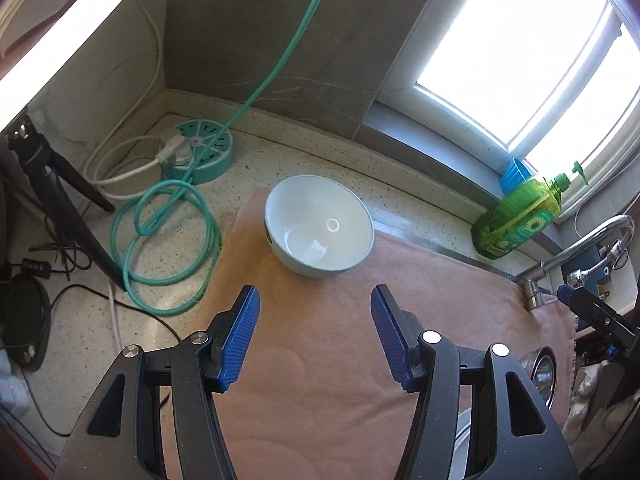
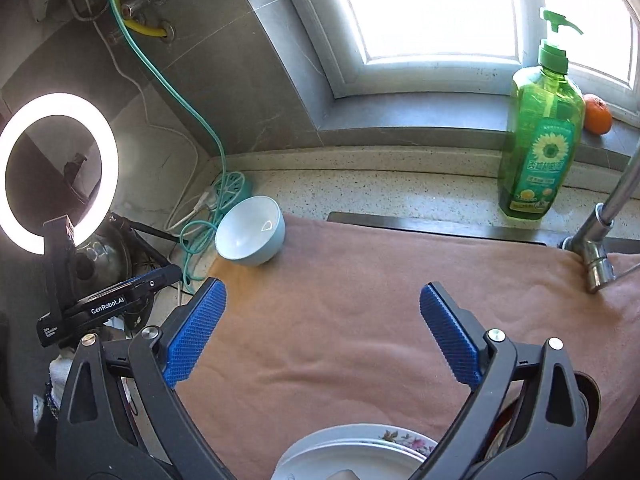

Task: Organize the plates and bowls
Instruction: 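Withdraw both tools and move them toward the white ceramic bowl, then grasp the white ceramic bowl rim with the left tool while the right tool grasps it too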

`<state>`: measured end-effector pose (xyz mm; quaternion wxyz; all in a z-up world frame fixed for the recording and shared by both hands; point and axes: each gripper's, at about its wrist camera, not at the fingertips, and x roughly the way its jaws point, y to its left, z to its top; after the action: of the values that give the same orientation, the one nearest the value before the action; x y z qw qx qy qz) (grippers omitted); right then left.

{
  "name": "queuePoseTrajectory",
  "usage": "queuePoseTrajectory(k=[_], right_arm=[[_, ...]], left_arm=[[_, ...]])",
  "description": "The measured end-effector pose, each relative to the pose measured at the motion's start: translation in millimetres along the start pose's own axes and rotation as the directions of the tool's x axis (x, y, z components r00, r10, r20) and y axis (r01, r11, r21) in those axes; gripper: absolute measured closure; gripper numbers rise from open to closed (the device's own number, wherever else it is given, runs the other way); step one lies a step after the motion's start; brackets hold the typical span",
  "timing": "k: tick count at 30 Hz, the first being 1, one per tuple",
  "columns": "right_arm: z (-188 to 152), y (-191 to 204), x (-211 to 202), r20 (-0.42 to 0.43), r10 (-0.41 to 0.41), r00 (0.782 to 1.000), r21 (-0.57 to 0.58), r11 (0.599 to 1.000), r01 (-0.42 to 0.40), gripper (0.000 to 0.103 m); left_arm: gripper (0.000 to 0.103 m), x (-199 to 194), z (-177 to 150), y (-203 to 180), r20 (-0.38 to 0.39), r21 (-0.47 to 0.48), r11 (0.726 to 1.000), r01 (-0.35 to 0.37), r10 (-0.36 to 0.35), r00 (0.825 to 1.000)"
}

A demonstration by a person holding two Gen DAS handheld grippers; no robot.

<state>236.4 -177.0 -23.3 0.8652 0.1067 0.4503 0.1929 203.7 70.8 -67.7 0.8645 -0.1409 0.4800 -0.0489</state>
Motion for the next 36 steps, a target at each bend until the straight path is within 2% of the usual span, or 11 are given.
queuePoseTrajectory(k=[4, 10, 13, 16, 21, 24, 28, 30, 34, 36], right_arm=[[19, 15, 23, 0.023, 0.027, 0.999, -0.003, 1.000, -0.027, 0.004], [46, 22, 71, -0.017, 0.038, 0.999, -0.019, 0.999, -0.038, 0.004], [55, 23, 99, -0.083, 0.008, 0.997, -0.020, 1.000, -0.010, 0.013], [62, 20, 127, -0.154, 0.051, 0.987, 0.012, 0.999, -0.050, 0.023], [62, 18, 166, -0.238, 0.091, 0.967, 0.060, 0.995, -0.078, 0.044], [61, 13, 184, -0.278, 0.126, 0.952, 0.113, 0.989, -0.098, 0.052], [58, 10, 200, -0.302, 0.150, 0.942, 0.142, 0.984, -0.111, 0.055], [57, 10, 205, -0.308, 0.154, 0.939, 0.145, 0.983, -0.114, 0.060], [55, 14, 212, -0.323, 0.160, 0.933, 0.138, 0.983, -0.120, 0.064], [54, 15, 217, -0.334, 0.152, 0.930, 0.129, 0.985, -0.115, 0.073]], left_arm=[[0.046, 18, 17, 12, -0.016, -0.020, 1.000, 0.013, -0.014, 1.000], [0.046, 48, 41, 24, -0.051, -0.035, 0.999, 0.001, -0.003, 0.999], [0.047, 64, 48, 33, -0.085, -0.072, 0.997, 0.023, -0.029, 0.996], [0.049, 73, 51, 41, -0.106, -0.099, 0.994, 0.035, -0.046, 0.993], [0.064, 80, 52, 50, -0.130, -0.118, 0.992, 0.051, -0.066, 0.989], [0.075, 83, 52, 54, -0.137, -0.127, 0.990, 0.058, -0.075, 0.988], [0.077, 86, 50, 56, -0.148, -0.125, 0.991, 0.054, -0.072, 0.986], [0.080, 88, 51, 57, -0.150, -0.126, 0.991, 0.050, -0.068, 0.986], [0.083, 91, 51, 56, -0.154, -0.121, 0.992, 0.043, -0.062, 0.986], [0.085, 94, 52, 56, -0.158, -0.121, 0.992, 0.041, -0.060, 0.986]])
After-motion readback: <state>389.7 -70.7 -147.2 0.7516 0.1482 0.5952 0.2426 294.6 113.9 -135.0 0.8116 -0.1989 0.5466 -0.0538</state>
